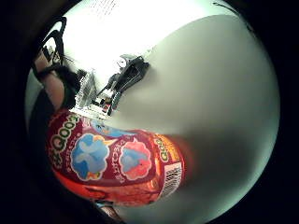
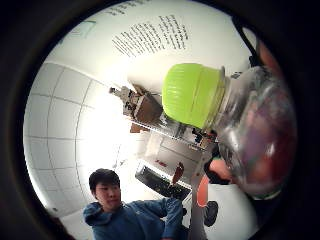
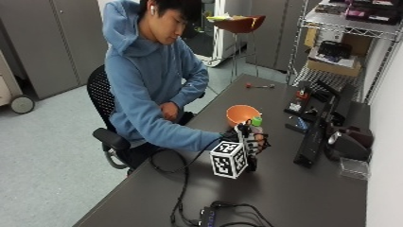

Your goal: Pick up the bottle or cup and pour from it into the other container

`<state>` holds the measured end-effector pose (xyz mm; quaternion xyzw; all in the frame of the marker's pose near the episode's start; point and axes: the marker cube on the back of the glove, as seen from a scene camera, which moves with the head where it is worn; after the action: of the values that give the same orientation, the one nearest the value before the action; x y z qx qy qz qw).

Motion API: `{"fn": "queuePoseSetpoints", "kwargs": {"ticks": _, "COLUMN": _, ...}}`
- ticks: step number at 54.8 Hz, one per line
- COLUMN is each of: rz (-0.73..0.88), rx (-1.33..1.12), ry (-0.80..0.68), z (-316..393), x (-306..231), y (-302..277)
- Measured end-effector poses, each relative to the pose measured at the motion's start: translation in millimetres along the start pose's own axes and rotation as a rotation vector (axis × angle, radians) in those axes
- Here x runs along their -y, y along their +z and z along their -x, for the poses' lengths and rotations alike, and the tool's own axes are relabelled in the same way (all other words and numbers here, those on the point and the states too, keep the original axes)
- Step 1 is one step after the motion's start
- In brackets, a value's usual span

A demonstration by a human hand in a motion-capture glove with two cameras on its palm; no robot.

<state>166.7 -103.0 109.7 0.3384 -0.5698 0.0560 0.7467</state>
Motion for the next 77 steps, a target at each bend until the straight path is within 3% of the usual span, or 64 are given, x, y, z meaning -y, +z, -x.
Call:
{"fn": "queuePoseSetpoints", "kwargs": {"ticks": 15, "rz": 0.179, "rx": -0.127, "ry": -0.06, "z": 22.1, "x": -10.6, "y": 29.0}}
{"fn": "queuePoseSetpoints", "kwargs": {"ticks": 29, "rz": 0.523, "rx": -0.309, "ry": -0.111, "z": 78.9, "x": -18.2, "y": 54.3}}
{"fn": "queuePoseSetpoints", "kwargs": {"ticks": 64, "rz": 1.066, "rx": -1.331, "ry": -0.175, "z": 121.3, "x": -20.8, "y": 116.2}}
{"fn": "queuePoseSetpoints", "kwargs": {"ticks": 77, "rz": 1.154, "rx": -1.686, "ry": -0.261, "z": 128.9, "x": -30.3, "y": 143.4}}
